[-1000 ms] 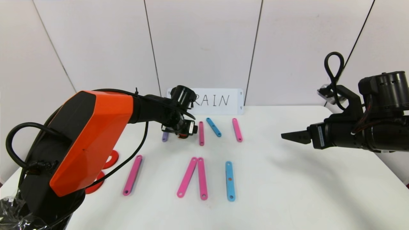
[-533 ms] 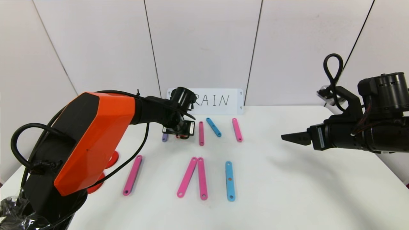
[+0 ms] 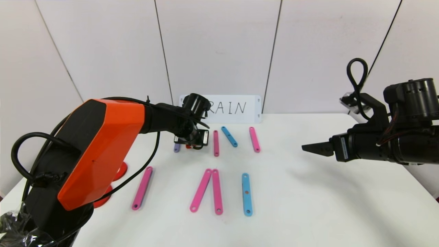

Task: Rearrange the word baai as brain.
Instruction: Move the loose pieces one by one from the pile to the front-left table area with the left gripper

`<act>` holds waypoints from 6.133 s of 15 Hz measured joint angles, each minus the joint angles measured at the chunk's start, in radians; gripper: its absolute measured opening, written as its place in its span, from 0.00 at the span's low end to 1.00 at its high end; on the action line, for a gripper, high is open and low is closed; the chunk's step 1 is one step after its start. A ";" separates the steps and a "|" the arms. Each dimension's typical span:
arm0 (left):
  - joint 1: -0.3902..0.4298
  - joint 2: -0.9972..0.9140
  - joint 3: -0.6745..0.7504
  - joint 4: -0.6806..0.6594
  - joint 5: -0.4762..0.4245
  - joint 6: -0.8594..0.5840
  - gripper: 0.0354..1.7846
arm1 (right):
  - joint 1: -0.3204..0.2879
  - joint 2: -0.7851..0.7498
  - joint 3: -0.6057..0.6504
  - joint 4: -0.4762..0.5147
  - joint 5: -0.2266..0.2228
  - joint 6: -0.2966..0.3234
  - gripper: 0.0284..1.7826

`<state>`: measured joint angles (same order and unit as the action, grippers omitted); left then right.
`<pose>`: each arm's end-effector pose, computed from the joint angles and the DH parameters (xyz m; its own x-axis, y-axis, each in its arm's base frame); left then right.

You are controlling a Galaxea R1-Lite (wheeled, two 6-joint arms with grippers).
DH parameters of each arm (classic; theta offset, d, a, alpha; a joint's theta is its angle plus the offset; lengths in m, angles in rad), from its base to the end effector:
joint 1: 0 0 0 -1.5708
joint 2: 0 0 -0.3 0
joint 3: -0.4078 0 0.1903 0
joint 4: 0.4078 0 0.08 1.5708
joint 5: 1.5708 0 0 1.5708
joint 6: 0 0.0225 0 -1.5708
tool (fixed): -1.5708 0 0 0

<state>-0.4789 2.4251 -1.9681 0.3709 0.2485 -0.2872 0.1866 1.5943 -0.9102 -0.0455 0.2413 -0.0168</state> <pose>0.4331 -0.2187 0.1127 0.6952 -0.0838 -0.7139 0.1016 0.9947 -0.0179 0.2662 0.0557 0.1873 0.7218 0.3795 -0.5788 -0.3785 0.9166 0.1289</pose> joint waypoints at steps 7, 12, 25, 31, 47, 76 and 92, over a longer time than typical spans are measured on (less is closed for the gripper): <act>-0.022 -0.057 0.018 0.019 0.009 0.006 0.15 | 0.000 0.001 0.000 0.000 0.000 0.000 0.98; -0.026 -0.131 0.062 0.116 0.010 0.006 0.15 | 0.000 0.001 -0.001 0.000 0.000 0.000 0.98; -0.024 -0.294 0.231 0.425 0.014 -0.243 0.15 | 0.006 0.004 0.002 0.000 -0.002 0.000 0.98; -0.022 -0.331 0.364 0.361 0.013 -0.225 0.15 | 0.011 0.007 0.007 0.000 -0.004 0.000 0.98; 0.010 -0.339 0.466 0.233 0.000 -0.089 0.17 | 0.015 0.009 0.008 0.000 -0.004 0.000 0.98; 0.065 -0.356 0.466 0.296 0.026 0.024 0.98 | 0.016 0.018 0.008 0.000 -0.005 0.001 0.98; 0.083 -0.347 0.470 0.317 0.024 0.025 0.98 | 0.017 0.022 0.008 0.000 -0.006 0.000 0.98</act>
<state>-0.3964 2.0781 -1.4977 0.6879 0.2726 -0.2626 0.2034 1.6160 -0.9019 -0.0455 0.2357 -0.0164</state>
